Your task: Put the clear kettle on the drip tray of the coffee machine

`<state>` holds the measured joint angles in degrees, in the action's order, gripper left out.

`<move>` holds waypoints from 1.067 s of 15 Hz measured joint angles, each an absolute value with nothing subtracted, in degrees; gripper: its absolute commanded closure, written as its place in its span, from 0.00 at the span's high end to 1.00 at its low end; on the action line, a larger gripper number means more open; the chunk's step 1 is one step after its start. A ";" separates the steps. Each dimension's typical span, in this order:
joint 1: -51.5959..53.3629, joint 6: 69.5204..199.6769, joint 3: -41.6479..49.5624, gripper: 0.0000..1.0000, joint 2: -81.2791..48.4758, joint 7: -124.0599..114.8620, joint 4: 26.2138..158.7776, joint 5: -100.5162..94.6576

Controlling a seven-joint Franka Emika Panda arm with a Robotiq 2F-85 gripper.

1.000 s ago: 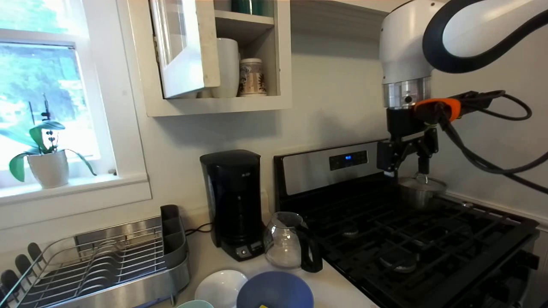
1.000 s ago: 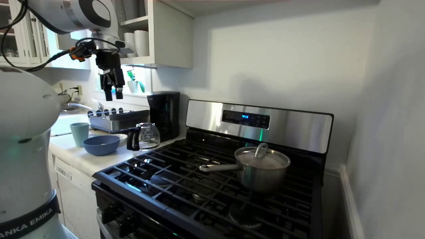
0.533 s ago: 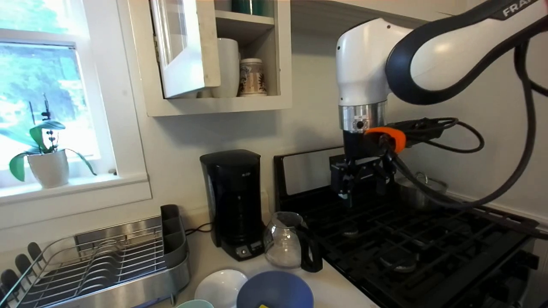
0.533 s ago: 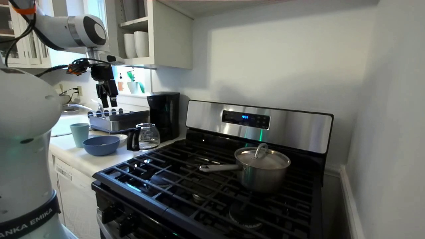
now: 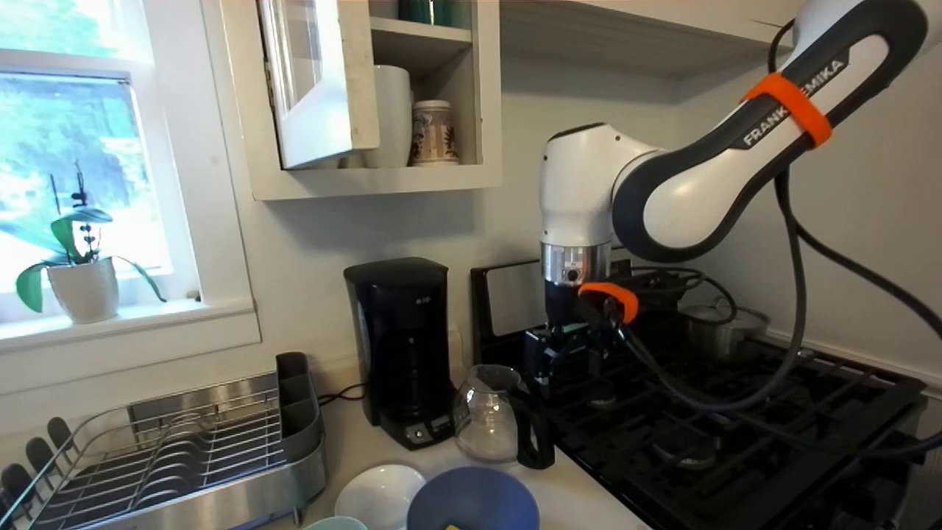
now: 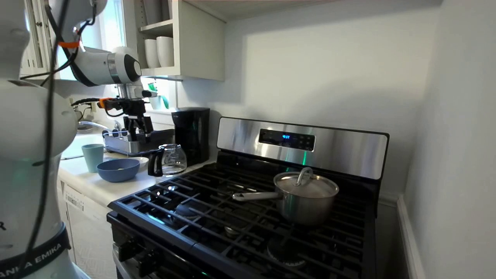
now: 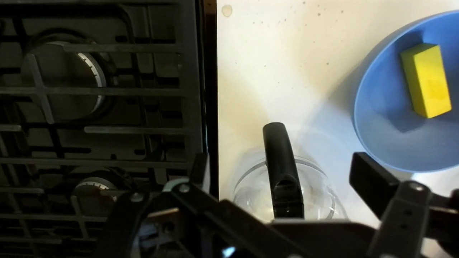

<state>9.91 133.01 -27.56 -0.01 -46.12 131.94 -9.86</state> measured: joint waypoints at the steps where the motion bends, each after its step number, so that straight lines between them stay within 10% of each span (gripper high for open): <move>1: 10.71 134.08 -26.41 1.00 -1.58 -46.20 131.55 -11.03; 16: 16.70 139.10 -18.36 1.00 -8.15 -47.27 129.68 -15.61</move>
<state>16.70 139.10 -18.36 -8.15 -47.27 129.68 -15.61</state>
